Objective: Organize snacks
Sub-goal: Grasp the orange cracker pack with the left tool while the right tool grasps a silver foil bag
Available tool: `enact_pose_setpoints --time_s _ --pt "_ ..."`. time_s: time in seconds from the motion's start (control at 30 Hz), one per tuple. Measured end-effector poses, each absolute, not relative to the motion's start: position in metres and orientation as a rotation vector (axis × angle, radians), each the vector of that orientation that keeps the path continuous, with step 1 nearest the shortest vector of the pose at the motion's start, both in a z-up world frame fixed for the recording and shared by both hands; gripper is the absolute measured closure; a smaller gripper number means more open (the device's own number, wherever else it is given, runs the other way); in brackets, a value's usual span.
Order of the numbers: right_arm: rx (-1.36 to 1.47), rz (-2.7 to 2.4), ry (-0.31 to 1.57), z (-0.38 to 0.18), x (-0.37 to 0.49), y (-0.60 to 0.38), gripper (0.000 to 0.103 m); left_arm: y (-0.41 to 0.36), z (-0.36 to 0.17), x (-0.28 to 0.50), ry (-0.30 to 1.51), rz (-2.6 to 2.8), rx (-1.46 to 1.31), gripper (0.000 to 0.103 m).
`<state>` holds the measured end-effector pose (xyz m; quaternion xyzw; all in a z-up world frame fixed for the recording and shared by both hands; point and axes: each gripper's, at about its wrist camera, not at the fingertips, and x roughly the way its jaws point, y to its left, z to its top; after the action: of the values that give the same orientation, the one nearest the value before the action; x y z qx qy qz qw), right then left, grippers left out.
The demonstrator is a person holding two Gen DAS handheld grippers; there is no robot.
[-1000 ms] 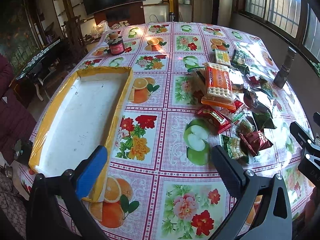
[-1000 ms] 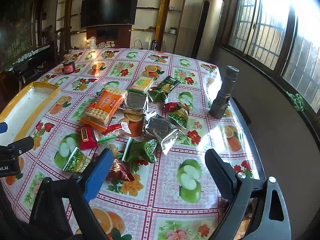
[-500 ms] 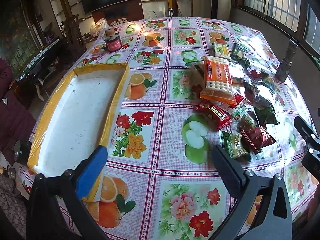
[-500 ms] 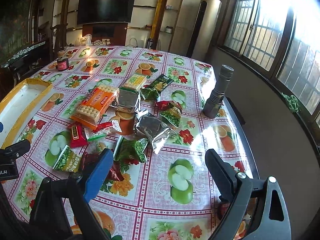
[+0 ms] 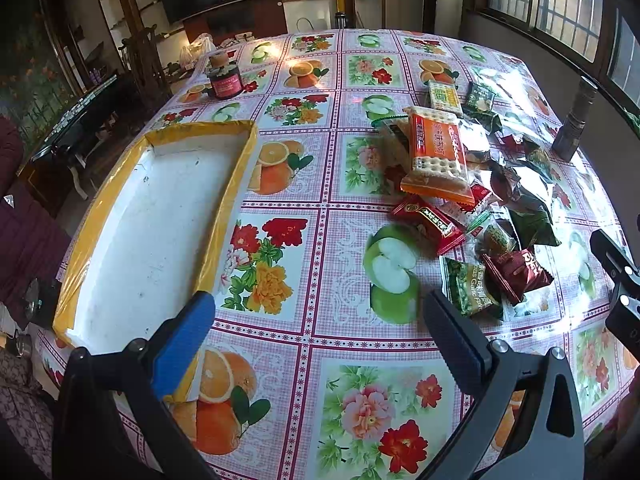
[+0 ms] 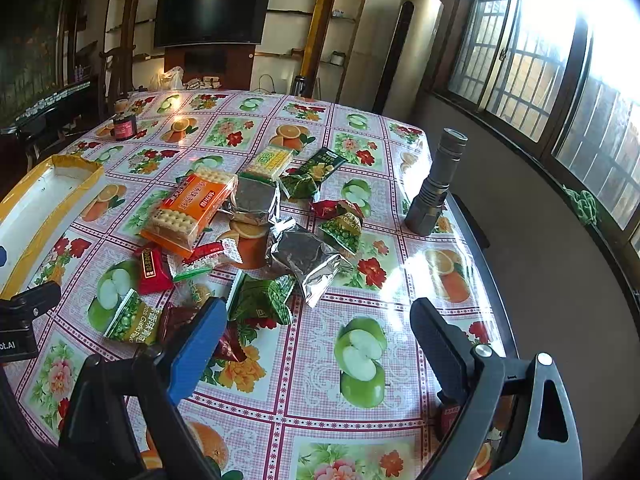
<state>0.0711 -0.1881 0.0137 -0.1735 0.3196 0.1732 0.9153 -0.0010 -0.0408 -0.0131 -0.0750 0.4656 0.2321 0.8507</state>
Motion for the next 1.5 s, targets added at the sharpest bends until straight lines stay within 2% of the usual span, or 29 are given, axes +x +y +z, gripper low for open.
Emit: enact_pose_setpoints --time_s 0.17,0.3,0.4,0.47,0.5,0.83,1.17,1.5 --pt "-0.338 0.374 0.662 0.014 0.072 -0.192 0.009 -0.042 -0.015 -0.002 0.987 0.477 -0.158 0.000" --pt "-0.218 0.530 0.710 0.012 0.075 -0.205 0.009 -0.046 -0.018 0.002 0.995 0.418 -0.163 0.000" --pt "-0.113 0.679 0.758 0.004 0.080 -0.214 0.022 -0.053 -0.023 0.010 1.015 0.361 -0.144 0.000" --pt "-0.062 0.720 0.784 -0.002 0.083 -0.217 0.040 -0.060 -0.028 0.017 1.038 0.340 -0.114 0.000" --pt "-0.062 0.723 0.801 -0.007 0.084 -0.217 0.043 -0.064 -0.031 0.020 1.054 0.320 -0.108 0.000" --pt "-0.035 0.726 0.867 -0.021 0.102 -0.220 0.043 -0.086 -0.052 0.056 1.117 0.164 -0.087 0.000" --pt "-0.036 0.652 0.835 -0.016 0.135 -0.212 0.043 -0.033 -0.015 0.135 1.041 0.259 -0.176 0.000" --pt "-0.088 0.617 0.877 -0.027 0.185 -0.193 0.043 -0.036 -0.048 0.189 1.128 0.268 -0.123 0.000"
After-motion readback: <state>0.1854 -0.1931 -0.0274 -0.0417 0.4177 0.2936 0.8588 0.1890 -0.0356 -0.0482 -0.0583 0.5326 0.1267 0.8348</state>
